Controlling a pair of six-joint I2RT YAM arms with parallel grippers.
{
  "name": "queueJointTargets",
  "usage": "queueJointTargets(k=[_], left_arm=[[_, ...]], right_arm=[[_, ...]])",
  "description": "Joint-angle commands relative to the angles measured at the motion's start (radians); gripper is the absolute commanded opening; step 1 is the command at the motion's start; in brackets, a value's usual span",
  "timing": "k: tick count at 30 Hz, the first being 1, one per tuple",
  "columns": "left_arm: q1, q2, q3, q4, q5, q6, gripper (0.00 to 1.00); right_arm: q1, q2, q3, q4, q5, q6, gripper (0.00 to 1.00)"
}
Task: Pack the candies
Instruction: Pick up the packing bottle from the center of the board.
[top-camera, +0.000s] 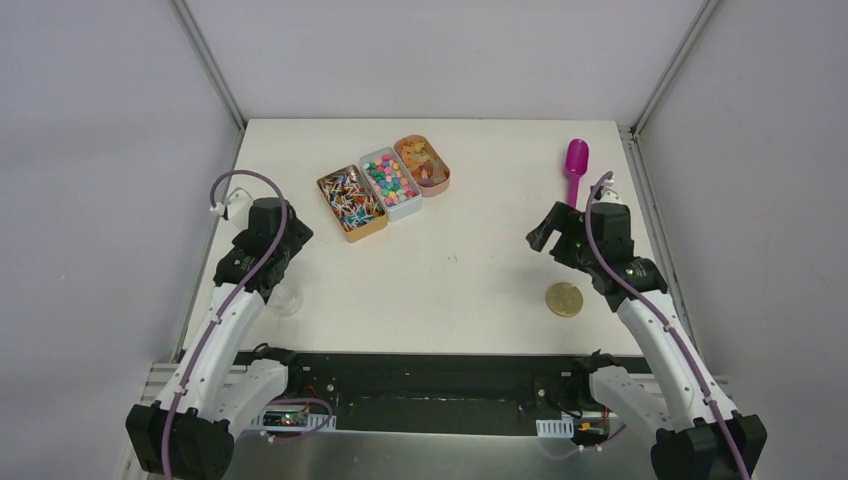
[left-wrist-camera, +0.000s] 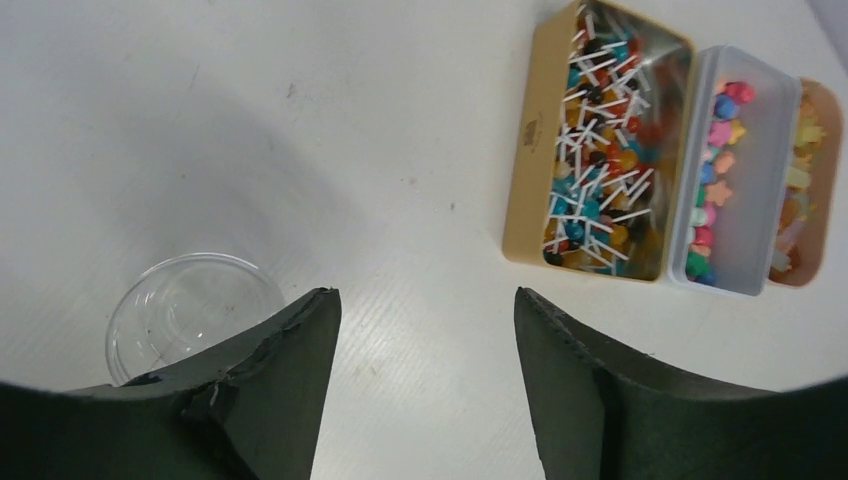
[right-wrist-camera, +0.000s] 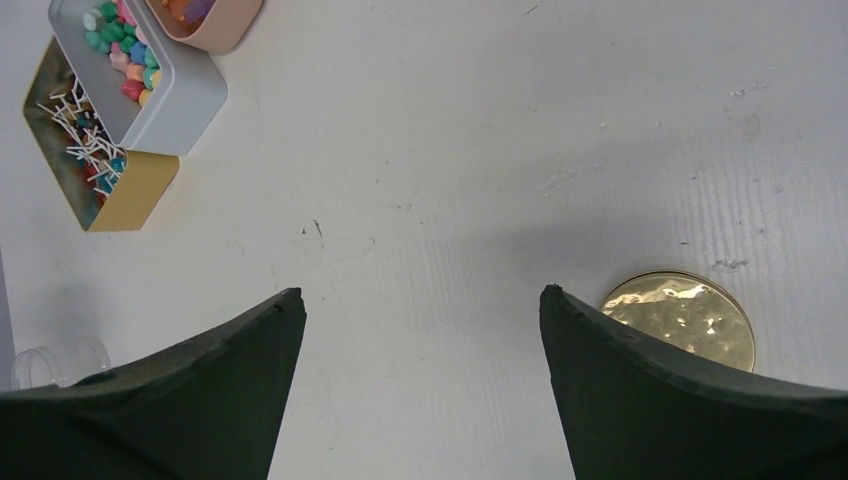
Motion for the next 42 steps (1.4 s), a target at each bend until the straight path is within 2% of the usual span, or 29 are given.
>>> queueJointTargets(k=[1, 6, 12, 18, 25, 28, 29, 35, 42], left_arm=[[0.000, 0.053, -0.045, -0.032, -0.042, -0.097, 0.63], [0.001, 0.103, -0.092, -0.052, -0.089, -0.174, 0.61], [0.002, 0.125, -0.164, -0.049, -0.147, -0.240, 0.64], [0.003, 0.170, -0.181, -0.006, -0.141, -0.232, 0.53], [0.002, 0.197, -0.175, 0.037, -0.106, -0.182, 0.35], [0.002, 0.200, -0.166, 0.070, -0.061, -0.121, 0.03], [0.002, 0.202, -0.159, 0.079, -0.040, -0.099, 0.00], [-0.031, 0.227, -0.070, 0.088, 0.083, 0.027, 0.00], [-0.206, 0.250, 0.087, 0.094, 0.167, 0.192, 0.00]], right_arm=[[-0.002, -0.042, -0.001, 0.044, -0.025, -0.062, 0.89], [-0.002, -0.071, -0.008, 0.035, -0.025, -0.077, 0.90], [-0.002, -0.090, -0.009, 0.027, -0.015, -0.100, 0.91], [-0.002, -0.106, -0.013, 0.028, -0.018, -0.112, 0.91], [-0.002, -0.114, -0.019, 0.030, -0.016, -0.114, 0.91], [-0.002, -0.115, -0.020, 0.031, -0.017, -0.114, 0.91], [-0.002, -0.114, -0.022, 0.032, -0.016, -0.112, 0.91], [-0.002, -0.108, -0.013, 0.034, -0.012, -0.111, 0.91], [-0.002, -0.114, -0.001, 0.034, 0.007, -0.093, 0.91]])
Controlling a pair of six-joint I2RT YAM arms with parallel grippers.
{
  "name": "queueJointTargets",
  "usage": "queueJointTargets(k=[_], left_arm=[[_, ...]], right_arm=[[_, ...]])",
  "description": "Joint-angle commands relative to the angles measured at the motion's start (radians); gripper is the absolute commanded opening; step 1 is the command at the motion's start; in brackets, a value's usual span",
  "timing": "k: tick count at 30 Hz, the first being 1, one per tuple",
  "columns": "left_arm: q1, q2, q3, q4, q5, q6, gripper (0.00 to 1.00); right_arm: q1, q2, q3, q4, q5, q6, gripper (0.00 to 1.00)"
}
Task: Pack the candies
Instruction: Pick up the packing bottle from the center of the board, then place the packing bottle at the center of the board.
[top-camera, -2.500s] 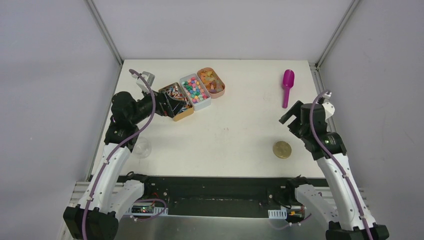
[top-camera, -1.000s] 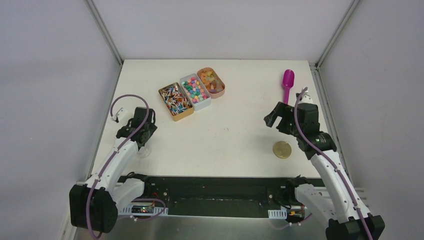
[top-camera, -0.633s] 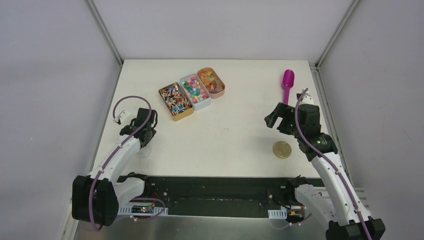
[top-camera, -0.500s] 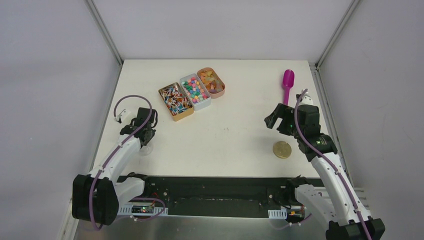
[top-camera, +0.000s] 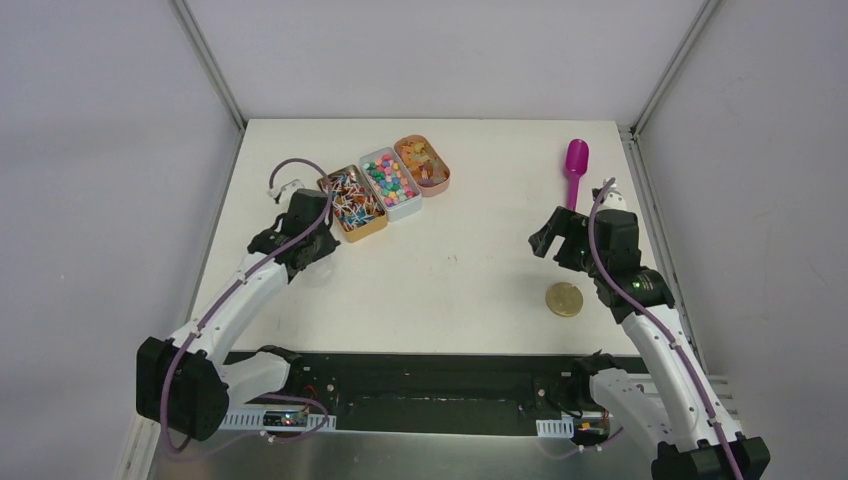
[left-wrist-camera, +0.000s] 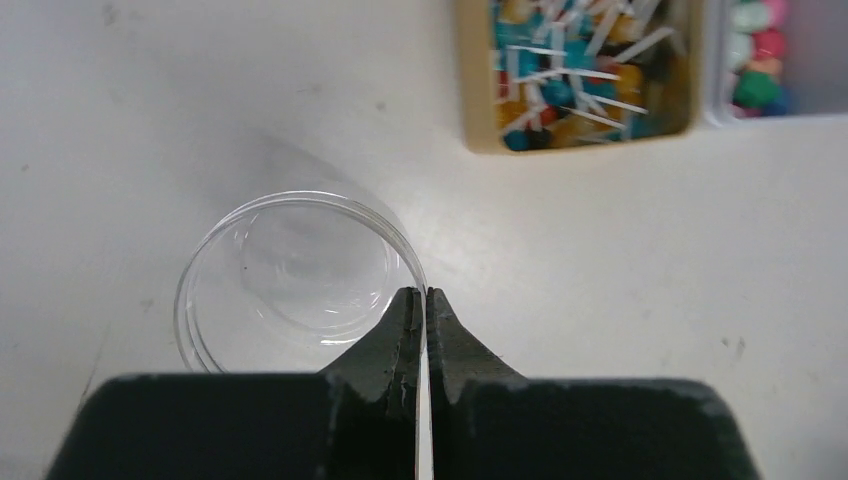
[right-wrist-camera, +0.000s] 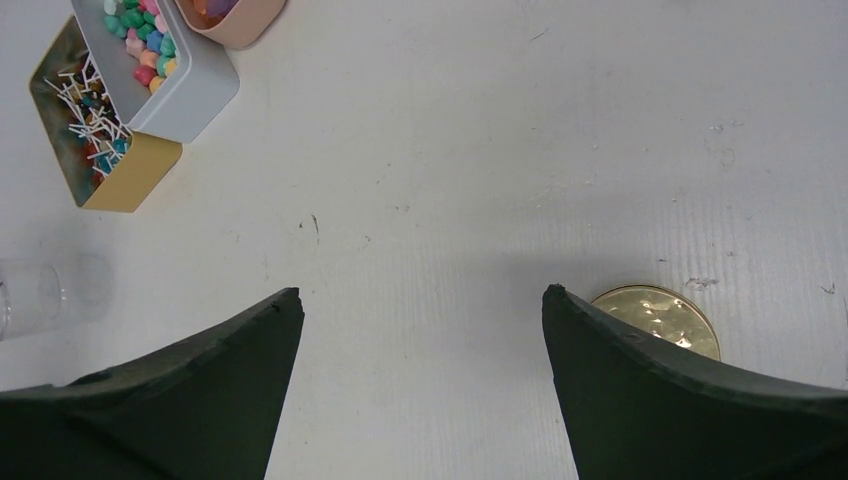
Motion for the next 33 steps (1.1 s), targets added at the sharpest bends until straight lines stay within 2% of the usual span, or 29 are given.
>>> queueJointTargets(k=[1, 8, 12, 14, 20, 30, 32, 33], left_arm=[[-0.114, 0.010, 0.127, 0.049, 0.084, 0.159, 0.00], [-0.389, 0.133, 0.243, 0.057, 0.060, 0.241, 0.00], [-0.534, 0.257, 0.321, 0.116, 0.071, 0.318, 0.00], [-0.580, 0.323, 0.365, 0.150, 0.110, 0.364, 0.00], [-0.664, 0.531, 0.506, 0.215, 0.168, 0.427, 0.00], [-0.673, 0.769, 0.640, 0.298, 0.258, 0.497, 0.00], [-0.672, 0.780, 0.655, 0.311, 0.290, 0.500, 0.06], [-0.673, 0.782, 0.659, 0.320, 0.306, 0.500, 0.14]], right_arm=[[-0.002, -0.017, 0.022, 0.035, 0.018, 0.007, 0.91], [-0.002, -0.029, 0.023, 0.023, 0.092, 0.034, 0.91], [-0.004, -0.045, 0.023, -0.014, 0.246, 0.143, 0.93], [-0.006, -0.047, 0.034, -0.030, 0.277, 0.173, 0.93], [-0.018, -0.024, 0.045, -0.030, 0.345, 0.222, 0.94], [-0.032, -0.036, 0.041, -0.032, 0.334, 0.243, 0.94], [-0.034, -0.036, 0.037, -0.027, 0.333, 0.241, 0.94], [-0.034, -0.035, 0.034, -0.027, 0.333, 0.239, 0.95]])
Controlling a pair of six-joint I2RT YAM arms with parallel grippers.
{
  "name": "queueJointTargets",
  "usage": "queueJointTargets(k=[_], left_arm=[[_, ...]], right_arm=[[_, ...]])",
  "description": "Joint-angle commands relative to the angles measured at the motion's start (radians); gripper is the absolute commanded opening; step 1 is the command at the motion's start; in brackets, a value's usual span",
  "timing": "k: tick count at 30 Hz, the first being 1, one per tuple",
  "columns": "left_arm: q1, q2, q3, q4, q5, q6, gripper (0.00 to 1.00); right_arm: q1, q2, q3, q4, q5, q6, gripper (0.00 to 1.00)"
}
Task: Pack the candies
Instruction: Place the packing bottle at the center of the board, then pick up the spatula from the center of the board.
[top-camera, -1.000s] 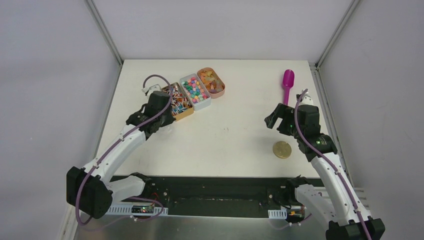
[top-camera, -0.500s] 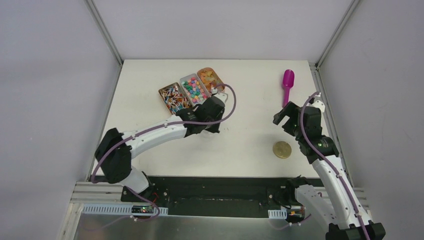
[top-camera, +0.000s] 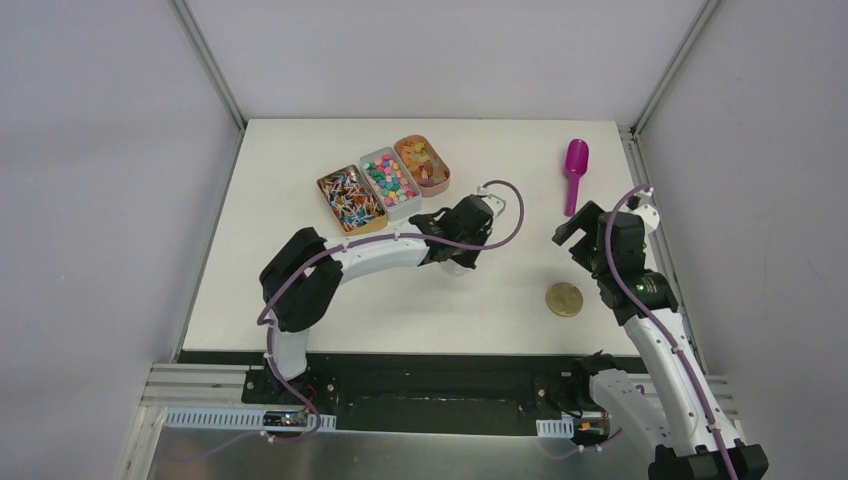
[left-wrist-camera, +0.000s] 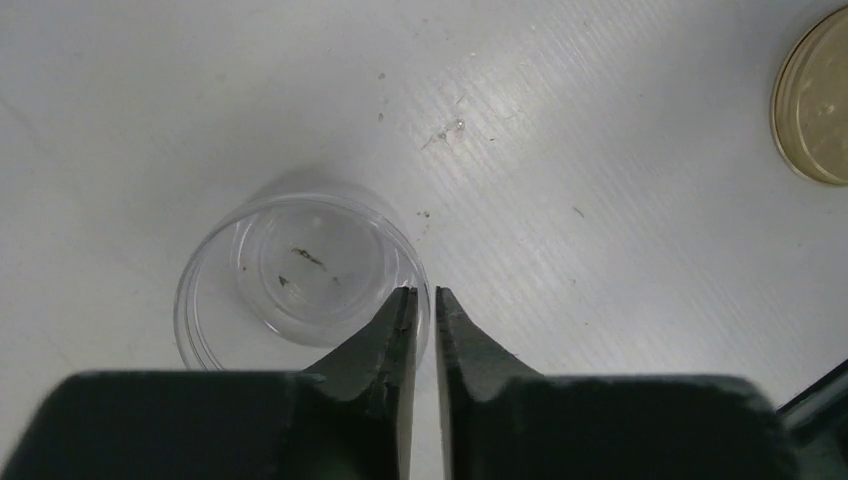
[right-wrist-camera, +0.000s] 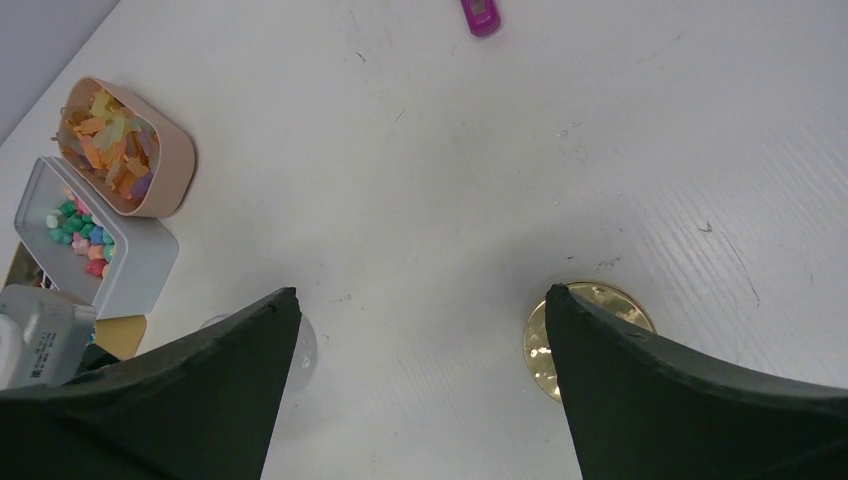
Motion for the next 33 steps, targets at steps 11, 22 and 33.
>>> queueJointTargets(k=[11, 22, 33], left_arm=[[0.074, -0.183, 0.067, 0.067, 0.038, 0.003, 0.95], [0.304, -0.582, -0.132, 0.046, 0.071, -0.002, 0.99], [0.316, -0.888, -0.413, 0.057, -0.218, 0.031, 0.99]], right_arm=[[-0.009, 0.009, -0.026, 0.143, -0.037, -0.071, 0.95], [-0.024, 0.301, 0.011, 0.367, -0.134, -0.309, 0.93], [-0.078, 0.534, 0.062, 0.494, -0.112, -0.490, 0.88]])
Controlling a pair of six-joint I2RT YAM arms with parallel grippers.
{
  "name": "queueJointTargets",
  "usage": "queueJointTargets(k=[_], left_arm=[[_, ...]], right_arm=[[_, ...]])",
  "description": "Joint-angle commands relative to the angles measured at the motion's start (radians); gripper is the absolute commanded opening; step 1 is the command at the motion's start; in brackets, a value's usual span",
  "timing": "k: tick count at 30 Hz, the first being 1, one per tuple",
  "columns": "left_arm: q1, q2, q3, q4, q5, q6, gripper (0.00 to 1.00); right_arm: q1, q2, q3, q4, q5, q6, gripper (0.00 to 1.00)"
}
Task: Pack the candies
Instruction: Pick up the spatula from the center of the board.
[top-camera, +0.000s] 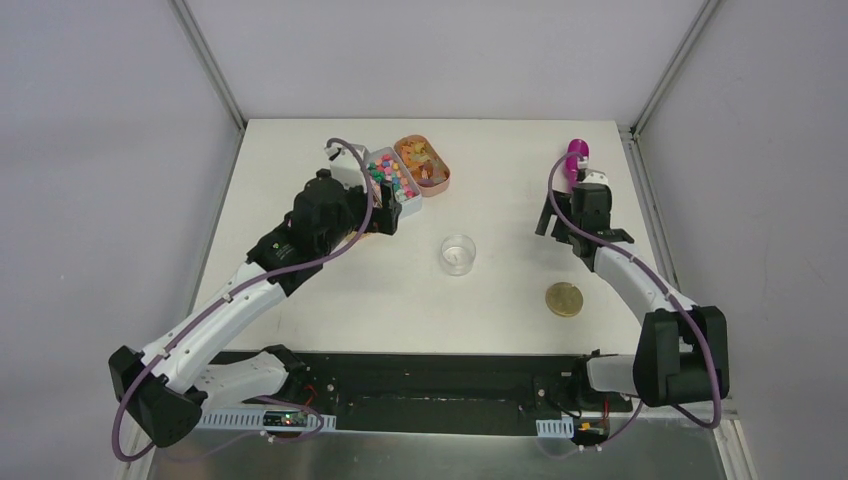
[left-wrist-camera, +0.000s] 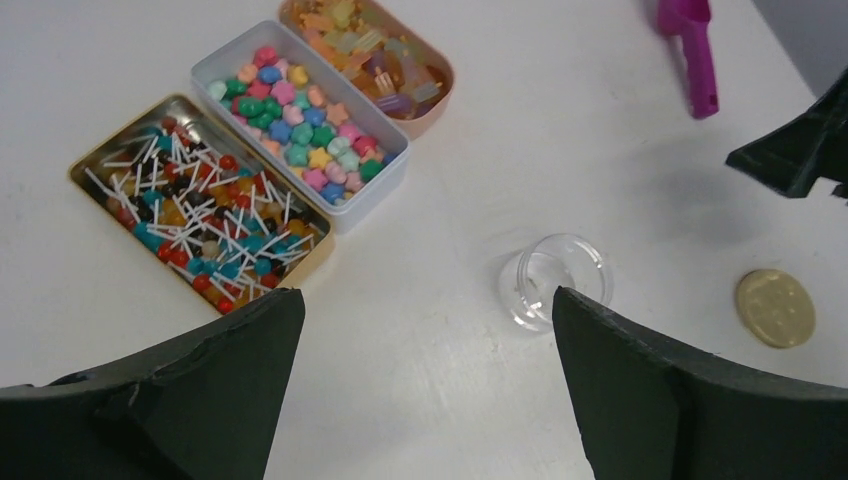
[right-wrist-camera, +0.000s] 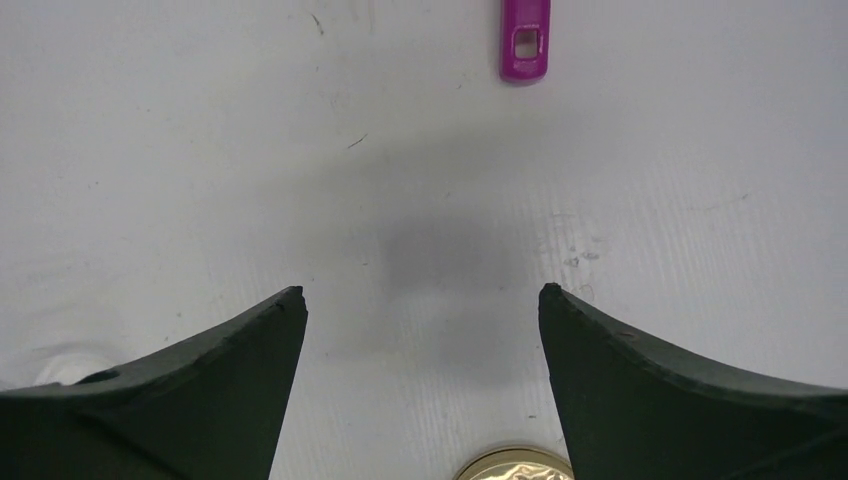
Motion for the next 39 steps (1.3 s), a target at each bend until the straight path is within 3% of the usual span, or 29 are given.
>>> queueJointTargets(k=[1, 8, 12, 16, 24, 39], left_arm=[[0.037, -0.068, -0.073, 0.006, -0.094, -0.012, 0.99], [0.338, -0.101, -0.115, 0.015, 0.322, -0.129, 0.99], [0.385, -0.089, -0.169, 0.030, 0.317, -0.177, 0.99], [0.435, -0.074, -0.220, 0.057, 0.418, -0.241, 0.97], [0.449, -0.134, -0.233, 0.021, 0.360, -0.108, 0.96], [0.448, -0.119, -0.237, 0.019, 0.355, -0.089, 0.94]], right_arm=[[-0.033, 0.038, 0.064, 0.126, 0.003, -0.106, 0.87], [-0.065, 0.139, 0.140, 0.163, -0.030, -0.164, 0.87], [-0.110, 0.244, 0.210, 0.161, -0.056, -0.154, 0.85], [-0.143, 0.322, 0.283, 0.137, -0.047, -0.178, 0.84], [-0.193, 0.446, 0.379, 0.132, -0.115, -0.238, 0.76], [-0.204, 0.687, 0.502, 0.069, -0.078, -0.247, 0.60]])
